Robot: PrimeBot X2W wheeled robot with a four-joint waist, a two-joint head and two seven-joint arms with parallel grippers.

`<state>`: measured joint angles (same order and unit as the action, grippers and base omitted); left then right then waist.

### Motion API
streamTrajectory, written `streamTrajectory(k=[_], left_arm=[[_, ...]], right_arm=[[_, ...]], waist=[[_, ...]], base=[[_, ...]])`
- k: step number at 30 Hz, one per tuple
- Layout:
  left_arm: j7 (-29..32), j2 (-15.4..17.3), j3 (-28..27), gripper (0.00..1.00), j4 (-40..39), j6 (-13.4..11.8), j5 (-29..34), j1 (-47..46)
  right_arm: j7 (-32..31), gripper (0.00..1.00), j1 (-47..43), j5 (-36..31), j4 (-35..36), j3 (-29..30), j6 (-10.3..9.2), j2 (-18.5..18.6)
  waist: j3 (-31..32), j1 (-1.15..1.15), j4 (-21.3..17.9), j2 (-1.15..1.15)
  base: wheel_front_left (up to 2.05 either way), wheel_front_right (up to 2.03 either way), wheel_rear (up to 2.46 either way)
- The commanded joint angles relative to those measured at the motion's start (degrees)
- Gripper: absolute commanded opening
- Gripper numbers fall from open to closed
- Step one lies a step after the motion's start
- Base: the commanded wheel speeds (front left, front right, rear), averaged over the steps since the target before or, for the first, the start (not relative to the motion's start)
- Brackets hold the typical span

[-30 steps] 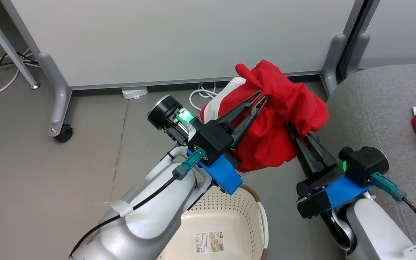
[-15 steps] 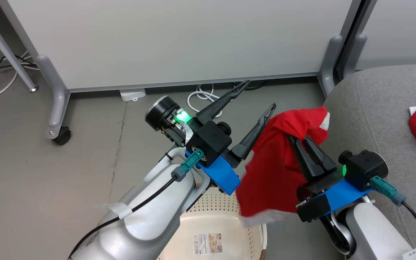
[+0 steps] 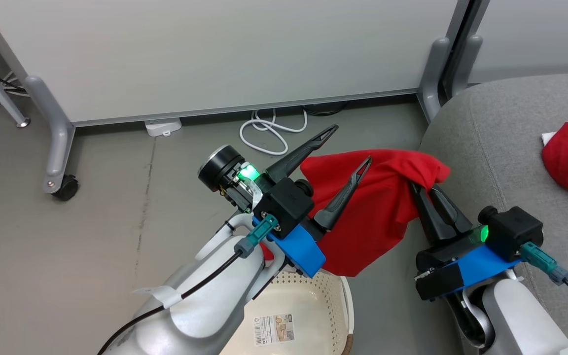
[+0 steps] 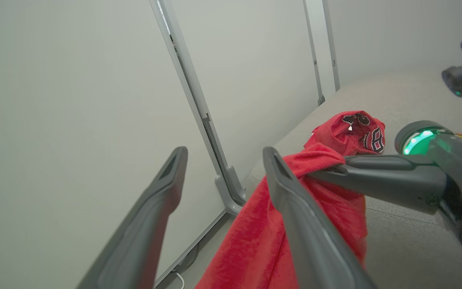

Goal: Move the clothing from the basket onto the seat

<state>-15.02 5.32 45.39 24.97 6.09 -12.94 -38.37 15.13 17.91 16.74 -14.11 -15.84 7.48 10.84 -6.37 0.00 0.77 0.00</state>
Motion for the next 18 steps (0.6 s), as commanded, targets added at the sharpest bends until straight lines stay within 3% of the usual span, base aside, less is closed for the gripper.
streamTrajectory(k=[1,18], left_arm=[[-0.23,0.37,0.08,1.00,0.10,0.09,0.30,0.63],[-0.19,0.35,2.69,1.00,1.00,0.76,0.33,-0.56]], right_arm=[[0.01,0.00,-0.77,-0.32,0.28,0.44,0.03,-0.25],[0.02,0.00,-1.61,-2.05,2.79,9.14,0.03,-1.29]], waist=[[-0.35,0.00,-0.63,0.00],[-4.58,0.00,-8.64,0.00]], base=[[0.00,0.00,0.00],[0.00,0.00,0.00]])
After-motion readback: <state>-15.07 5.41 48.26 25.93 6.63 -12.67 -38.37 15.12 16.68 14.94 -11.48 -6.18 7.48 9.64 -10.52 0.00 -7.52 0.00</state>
